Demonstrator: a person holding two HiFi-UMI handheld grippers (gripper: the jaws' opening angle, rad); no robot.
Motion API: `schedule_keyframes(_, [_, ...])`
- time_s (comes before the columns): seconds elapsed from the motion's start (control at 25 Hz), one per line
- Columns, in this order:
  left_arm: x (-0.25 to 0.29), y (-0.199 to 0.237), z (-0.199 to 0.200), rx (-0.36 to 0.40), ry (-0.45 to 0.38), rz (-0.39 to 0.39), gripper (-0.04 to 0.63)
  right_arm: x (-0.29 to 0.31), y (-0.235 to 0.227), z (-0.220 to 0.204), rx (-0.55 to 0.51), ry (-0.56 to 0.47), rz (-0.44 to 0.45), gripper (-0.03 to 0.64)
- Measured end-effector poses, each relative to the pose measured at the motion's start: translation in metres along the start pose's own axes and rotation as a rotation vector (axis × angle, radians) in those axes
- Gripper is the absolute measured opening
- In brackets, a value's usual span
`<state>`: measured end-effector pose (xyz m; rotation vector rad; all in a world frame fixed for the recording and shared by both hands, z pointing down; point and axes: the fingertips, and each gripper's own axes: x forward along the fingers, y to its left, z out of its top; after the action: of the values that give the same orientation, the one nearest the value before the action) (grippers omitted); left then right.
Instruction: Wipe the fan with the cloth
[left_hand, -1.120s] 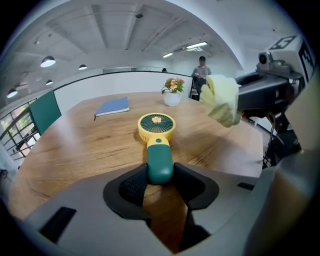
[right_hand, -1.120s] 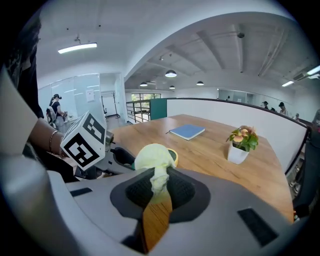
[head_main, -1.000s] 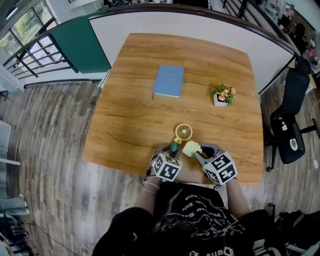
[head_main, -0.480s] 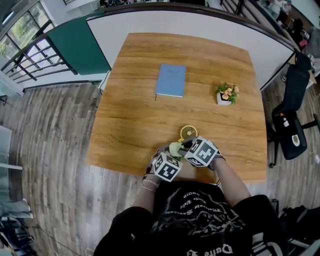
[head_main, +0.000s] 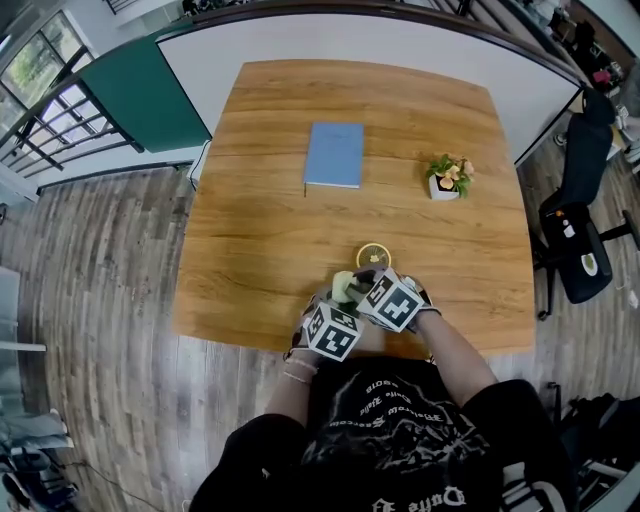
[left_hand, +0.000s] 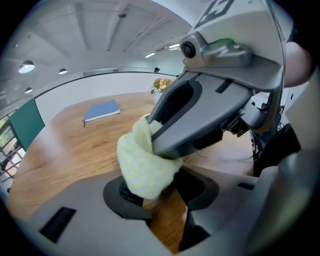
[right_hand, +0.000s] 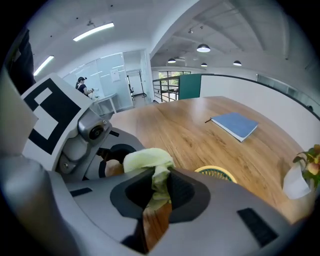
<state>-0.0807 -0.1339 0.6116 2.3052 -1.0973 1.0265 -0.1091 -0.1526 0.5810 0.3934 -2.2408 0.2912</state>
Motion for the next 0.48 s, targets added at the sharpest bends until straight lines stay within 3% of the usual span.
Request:
schedule_keyframes(0.16, [0.002,-0.001,0.0,-0.006,0.002,-0.003,0.184,-0.003,-0.014,-0.003,0.003,0.007,-0.05,0.069])
schedule_keyframes(0.32, [0.001,-0.001,-0.002,-0.027,0.004,-0.008,0.184,-0.006,-0.021,-0.005,-0.031,0.002,-0.026,0.067])
schedule_keyframes(0.48, [0.002,-0.002,0.001,-0.025,0.008,0.001,0.184,-0.015,-0.03,-0.004,-0.131,0.021,-0.063,0.066])
